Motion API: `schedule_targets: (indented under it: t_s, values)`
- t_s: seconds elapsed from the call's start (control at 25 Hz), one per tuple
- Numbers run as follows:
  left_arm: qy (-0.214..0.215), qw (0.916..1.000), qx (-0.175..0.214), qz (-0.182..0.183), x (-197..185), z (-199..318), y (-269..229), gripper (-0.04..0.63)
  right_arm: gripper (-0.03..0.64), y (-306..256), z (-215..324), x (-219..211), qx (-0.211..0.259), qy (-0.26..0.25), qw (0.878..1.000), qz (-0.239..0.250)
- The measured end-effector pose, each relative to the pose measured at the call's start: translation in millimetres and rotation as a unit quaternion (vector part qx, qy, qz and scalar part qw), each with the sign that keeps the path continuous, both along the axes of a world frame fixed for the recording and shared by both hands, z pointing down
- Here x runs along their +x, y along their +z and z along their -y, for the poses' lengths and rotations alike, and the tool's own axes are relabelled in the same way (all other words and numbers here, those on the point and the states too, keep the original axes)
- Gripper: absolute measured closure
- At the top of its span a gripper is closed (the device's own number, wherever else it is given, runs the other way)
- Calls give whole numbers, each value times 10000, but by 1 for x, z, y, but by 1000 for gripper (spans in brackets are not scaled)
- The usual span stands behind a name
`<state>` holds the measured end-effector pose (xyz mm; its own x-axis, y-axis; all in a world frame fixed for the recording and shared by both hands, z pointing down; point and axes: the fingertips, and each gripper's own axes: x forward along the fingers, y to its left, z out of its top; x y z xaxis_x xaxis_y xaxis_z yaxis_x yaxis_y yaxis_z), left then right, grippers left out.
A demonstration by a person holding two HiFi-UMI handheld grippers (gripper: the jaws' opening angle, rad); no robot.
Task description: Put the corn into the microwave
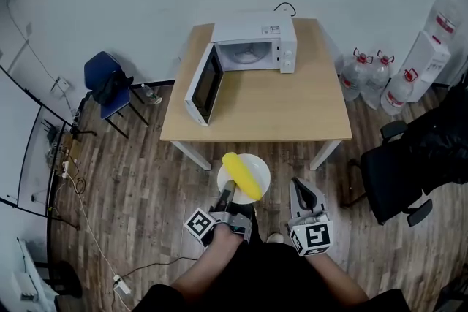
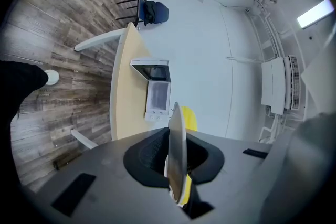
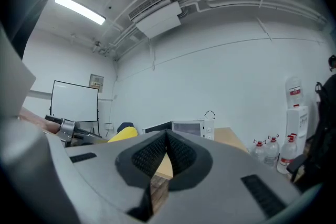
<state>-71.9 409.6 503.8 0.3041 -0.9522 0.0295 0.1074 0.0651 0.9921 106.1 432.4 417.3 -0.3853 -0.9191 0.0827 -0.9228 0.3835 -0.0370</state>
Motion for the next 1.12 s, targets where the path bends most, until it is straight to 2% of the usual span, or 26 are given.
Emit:
schedule_targets:
  t_s: [0.4, 0.76, 0.96, 1.12]
  values:
    - [41, 9998, 90, -186, -1, 73, 5, 566, 557, 14, 60, 8, -168, 153, 9996, -178]
    - [230, 9996, -88, -140, 0, 172, 22, 566, 557, 19, 163, 11, -438, 371, 9977, -352]
    - [400, 9990, -126, -161, -8, 229, 18, 566, 557, 12, 223, -1, -513, 509, 9968, -355]
    - [597, 9981, -131, -110, -16, 275, 19, 566, 557, 9, 267, -15, -480, 613, 9954, -563]
